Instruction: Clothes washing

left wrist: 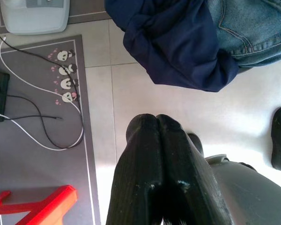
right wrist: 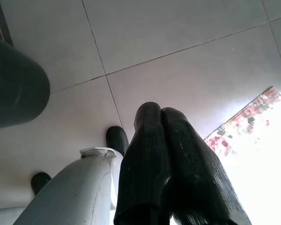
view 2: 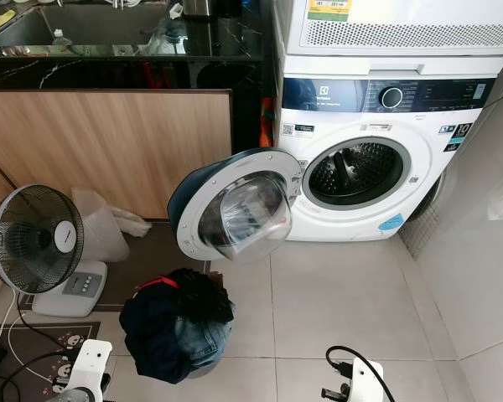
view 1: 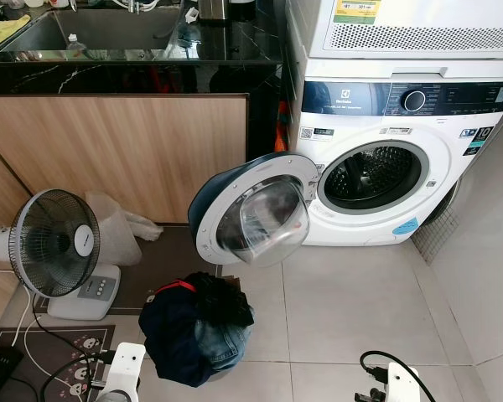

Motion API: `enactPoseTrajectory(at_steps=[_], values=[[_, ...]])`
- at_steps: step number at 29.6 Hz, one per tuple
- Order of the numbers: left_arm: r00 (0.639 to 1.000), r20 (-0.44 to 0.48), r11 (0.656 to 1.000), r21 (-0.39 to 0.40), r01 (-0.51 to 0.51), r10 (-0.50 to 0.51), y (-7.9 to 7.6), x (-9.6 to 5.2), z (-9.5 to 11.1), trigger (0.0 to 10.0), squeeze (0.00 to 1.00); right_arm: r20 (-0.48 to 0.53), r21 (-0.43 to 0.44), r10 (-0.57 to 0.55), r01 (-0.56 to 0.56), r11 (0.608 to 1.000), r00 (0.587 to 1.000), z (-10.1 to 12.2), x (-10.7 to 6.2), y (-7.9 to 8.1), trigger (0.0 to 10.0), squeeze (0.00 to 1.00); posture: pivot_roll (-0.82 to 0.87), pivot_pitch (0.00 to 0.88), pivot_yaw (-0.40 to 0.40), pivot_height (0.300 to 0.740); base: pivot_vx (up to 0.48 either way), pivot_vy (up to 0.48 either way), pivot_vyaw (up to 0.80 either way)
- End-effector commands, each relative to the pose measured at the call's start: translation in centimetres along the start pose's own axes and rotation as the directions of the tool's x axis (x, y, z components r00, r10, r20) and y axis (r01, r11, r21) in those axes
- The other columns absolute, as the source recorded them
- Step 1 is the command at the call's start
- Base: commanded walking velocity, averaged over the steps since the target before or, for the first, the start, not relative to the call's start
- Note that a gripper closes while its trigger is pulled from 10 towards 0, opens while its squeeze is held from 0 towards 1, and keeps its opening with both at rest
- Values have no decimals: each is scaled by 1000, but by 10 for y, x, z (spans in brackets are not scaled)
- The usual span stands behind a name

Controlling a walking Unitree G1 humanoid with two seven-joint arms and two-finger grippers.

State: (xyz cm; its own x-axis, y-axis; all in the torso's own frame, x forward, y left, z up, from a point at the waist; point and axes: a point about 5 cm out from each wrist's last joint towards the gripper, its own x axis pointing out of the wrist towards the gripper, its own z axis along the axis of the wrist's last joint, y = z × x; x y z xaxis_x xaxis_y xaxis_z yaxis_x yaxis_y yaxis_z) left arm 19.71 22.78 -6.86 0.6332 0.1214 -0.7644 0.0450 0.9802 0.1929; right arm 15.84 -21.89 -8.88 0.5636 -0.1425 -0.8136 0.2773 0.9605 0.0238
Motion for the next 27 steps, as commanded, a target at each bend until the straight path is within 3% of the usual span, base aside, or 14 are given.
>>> enactPoseTrajectory(at_steps=[1,13,18,27], values=[[1000,-26,1000,9,3,-3,-1,-2,-8,10000,0,-4,15,-7,7,1000,1000,-2,-1,-1,10000,0,32,85,-10,740,0,0,0],[999,-37,1000,16,2,-2,-2,-2,-12,10000,0,-10,5,-10,10,1000,1000,-3,-1,-2,10000,0,32,83,-9,740,0,0,0],[1000,8,1000,3,-30,30,4,-2,-7,10000,0,57,9,-17,16,1000,998,2,-1,-2,10000,0,31,78,-7,740,0,0,0],[963,254,996,-40,-77,85,14,5,69,10000,0,231,-55,13,0,998,973,18,-4,0,10000,0,28,60,-8,740,0,0,0]])
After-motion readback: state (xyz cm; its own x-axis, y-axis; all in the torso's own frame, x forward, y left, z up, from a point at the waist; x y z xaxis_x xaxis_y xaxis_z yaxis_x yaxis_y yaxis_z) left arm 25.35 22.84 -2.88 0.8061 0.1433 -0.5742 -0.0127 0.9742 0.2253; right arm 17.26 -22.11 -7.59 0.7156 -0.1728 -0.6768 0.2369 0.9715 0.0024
